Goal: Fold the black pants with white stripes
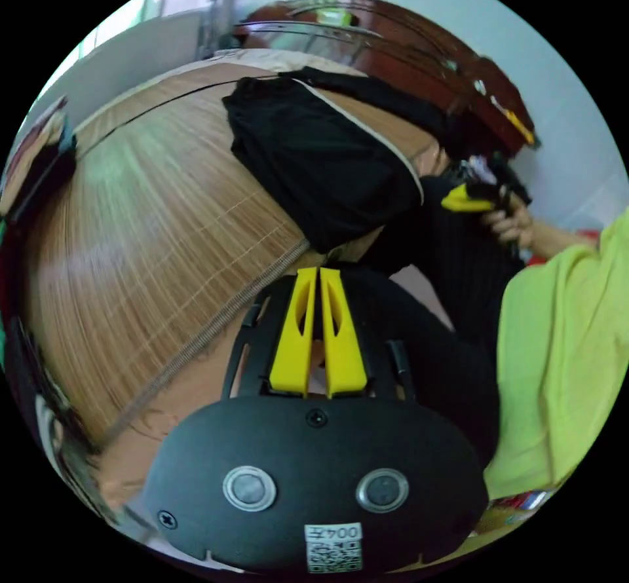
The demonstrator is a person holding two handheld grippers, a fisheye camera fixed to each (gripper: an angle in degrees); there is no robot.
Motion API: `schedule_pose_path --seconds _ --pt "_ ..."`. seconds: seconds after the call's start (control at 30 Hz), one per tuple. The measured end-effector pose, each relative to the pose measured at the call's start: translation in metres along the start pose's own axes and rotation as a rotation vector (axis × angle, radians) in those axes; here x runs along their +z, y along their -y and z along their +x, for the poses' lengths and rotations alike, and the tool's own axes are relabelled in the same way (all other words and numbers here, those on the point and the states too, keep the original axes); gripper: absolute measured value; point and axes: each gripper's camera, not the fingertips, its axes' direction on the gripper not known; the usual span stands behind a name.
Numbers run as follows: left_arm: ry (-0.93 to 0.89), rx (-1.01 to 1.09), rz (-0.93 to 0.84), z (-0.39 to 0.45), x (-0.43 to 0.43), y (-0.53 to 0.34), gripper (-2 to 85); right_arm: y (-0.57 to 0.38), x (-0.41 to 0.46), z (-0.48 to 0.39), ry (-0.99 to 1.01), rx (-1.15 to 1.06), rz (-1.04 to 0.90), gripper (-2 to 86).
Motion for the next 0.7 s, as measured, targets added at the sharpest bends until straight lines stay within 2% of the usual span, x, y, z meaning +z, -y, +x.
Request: schedule_pose_path --seconds 0.17,0.37,0.53,0.63,0.7 --pt "-0.302 -0.420 0.210 -0.053 -0.065 -0.033 7.3 0.026 0.075 0.007 0.135 0.117 -0.101 9.4" --pt "-0.485 -0.743 0.463 -0.087 -0.107 -0.086 7.3 0.047 0.134 -0.010 0.166 0.218 -0.102 11.2" --pt "-0.548 -0.801 0.433 -0.096 -0.125 -0.070 9.0 0.040 0.144 0.002 0.138 0.308 -0.019 14.3" --pt "-0.586 -0.791 0.387 -0.098 -0.133 -0.046 10.3 0.044 0.146 0.006 0.138 0.302 0.025 10.2" --pt "-0.595 -0.781 0.354 -0.098 -0.137 -0.029 11.3 0.049 0.145 0.008 0.131 0.313 0.051 4.4"
